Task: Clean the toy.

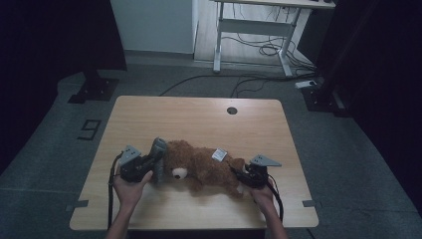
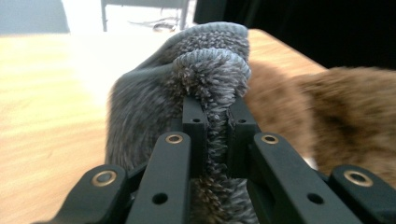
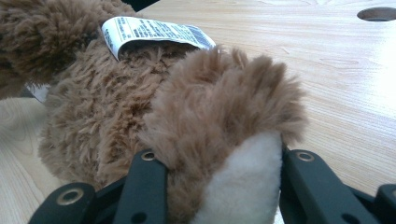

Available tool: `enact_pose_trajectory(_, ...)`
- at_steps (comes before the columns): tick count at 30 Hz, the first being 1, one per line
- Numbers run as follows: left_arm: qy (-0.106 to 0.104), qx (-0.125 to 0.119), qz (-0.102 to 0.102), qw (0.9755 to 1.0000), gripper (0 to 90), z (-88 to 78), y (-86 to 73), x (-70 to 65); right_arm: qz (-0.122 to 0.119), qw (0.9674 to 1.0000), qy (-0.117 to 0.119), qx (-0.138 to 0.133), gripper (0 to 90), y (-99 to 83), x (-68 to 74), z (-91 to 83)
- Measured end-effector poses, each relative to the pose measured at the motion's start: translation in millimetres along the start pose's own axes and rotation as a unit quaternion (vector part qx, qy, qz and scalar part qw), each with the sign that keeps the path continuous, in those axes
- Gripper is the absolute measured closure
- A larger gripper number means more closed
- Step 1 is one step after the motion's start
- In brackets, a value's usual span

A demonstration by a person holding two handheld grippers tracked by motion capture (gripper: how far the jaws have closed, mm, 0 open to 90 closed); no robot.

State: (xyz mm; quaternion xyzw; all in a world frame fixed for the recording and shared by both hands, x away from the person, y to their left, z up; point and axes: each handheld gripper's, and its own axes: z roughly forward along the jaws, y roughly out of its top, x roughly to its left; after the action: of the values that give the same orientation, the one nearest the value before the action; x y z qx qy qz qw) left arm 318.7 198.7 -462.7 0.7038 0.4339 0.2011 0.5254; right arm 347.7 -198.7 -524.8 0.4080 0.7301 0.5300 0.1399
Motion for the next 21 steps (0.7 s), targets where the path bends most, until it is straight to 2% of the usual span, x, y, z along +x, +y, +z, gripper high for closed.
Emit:
enact_pose_trajectory(4,-0.029,-0.008,0.015,0.9994,81.3,2.6,4.6,-14.7,-0.001,1.0,-0.003,-0.001,65.0,-0.2,0.9,-0.1)
enact_pose_trajectory(6,-0.052,-0.016,0.026,0.9982,81.3,5.5,5.7,-21.9,0.0,1.0,-0.003,-0.001,65.0,-0.2,0.9,0.1)
enact_pose_trajectory(9,-0.065,-0.02,0.056,0.9961,81.3,12.1,8.5,-37.0,-0.003,1.0,-0.006,0.0,65.0,0.3,1.3,0.5)
enact_pose_trajectory(13,-0.084,-0.016,0.08,0.9931,81.3,22.0,11.3,-55.0,-0.004,1.0,-0.007,-0.001,65.0,-0.1,2.1,0.5)
enact_pose_trajectory(15,-0.084,-0.008,0.097,0.9917,81.2,28.8,10.5,-64.0,-0.004,1.0,-0.007,0.0,65.0,-0.1,2.0,0.3)
enact_pose_trajectory(17,-0.072,0.006,0.11,0.9913,81.2,36.0,7.3,-68.2,-0.002,1.0,-0.005,-0.001,65.0,-0.2,1.7,0.6)
enact_pose_trajectory(19,-0.064,0.034,0.108,0.9915,81.0,47.2,0.5,-65.6,-0.002,1.0,-0.004,-0.001,65.0,-0.1,1.7,0.7)
enact_pose_trajectory(21,-0.055,0.05,0.1,0.9921,81.0,55.5,-6.8,-59.2,-0.004,1.0,-0.003,-0.002,65.0,-0.1,2.7,0.6)
